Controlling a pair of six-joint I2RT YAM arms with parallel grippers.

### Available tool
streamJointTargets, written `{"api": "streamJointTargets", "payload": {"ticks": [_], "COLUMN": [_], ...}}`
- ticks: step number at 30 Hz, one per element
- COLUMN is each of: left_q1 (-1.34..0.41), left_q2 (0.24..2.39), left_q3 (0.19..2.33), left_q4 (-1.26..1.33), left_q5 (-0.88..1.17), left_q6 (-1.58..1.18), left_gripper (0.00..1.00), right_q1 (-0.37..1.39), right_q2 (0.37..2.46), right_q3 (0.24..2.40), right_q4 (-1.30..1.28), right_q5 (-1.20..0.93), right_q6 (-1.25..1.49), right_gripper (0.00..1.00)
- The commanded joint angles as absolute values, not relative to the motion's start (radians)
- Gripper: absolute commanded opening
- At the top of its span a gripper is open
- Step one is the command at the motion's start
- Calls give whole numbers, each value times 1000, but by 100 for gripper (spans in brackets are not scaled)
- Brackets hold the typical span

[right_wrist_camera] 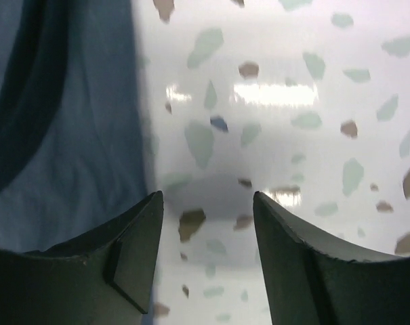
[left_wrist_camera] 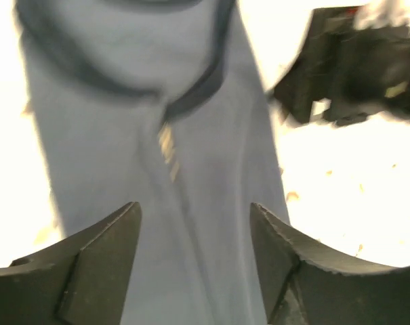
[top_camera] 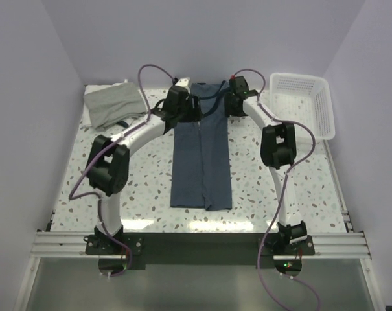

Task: Fold and stack the tank tops
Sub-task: Fold the tank top

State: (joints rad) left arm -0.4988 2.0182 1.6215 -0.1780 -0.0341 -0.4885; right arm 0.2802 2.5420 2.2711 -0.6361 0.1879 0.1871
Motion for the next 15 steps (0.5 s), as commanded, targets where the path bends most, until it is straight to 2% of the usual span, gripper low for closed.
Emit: {"api": "streamJointTargets", "payload": {"ticks": [1,4,8,11,15], "left_q1": [-495,-495,-499,-514,-567], "left_q2": [1834,1726,1499,1361,1221], "left_q3": [1433,1231,967,777,577], "left_q4": [-213,-221,-221,-222,-236], "left_q5": [-138,-133,-88,-40,-5], "left_q6": [-580,-616,-649,-683,-747], "left_gripper": [68,65,62,63,68], "right_q1": [287,290,319,374,529], "right_q2": [2308,2112,1828,1632,1444], "right_q3": [2169,1967,1488,1216,979], "right_q4": [-626,-615,-522,-451,-427], "right_q5": [172,138,71,48,91], "right_q6": [218,279,388,452,521], "right_gripper": [60,59,59,59,59]}}
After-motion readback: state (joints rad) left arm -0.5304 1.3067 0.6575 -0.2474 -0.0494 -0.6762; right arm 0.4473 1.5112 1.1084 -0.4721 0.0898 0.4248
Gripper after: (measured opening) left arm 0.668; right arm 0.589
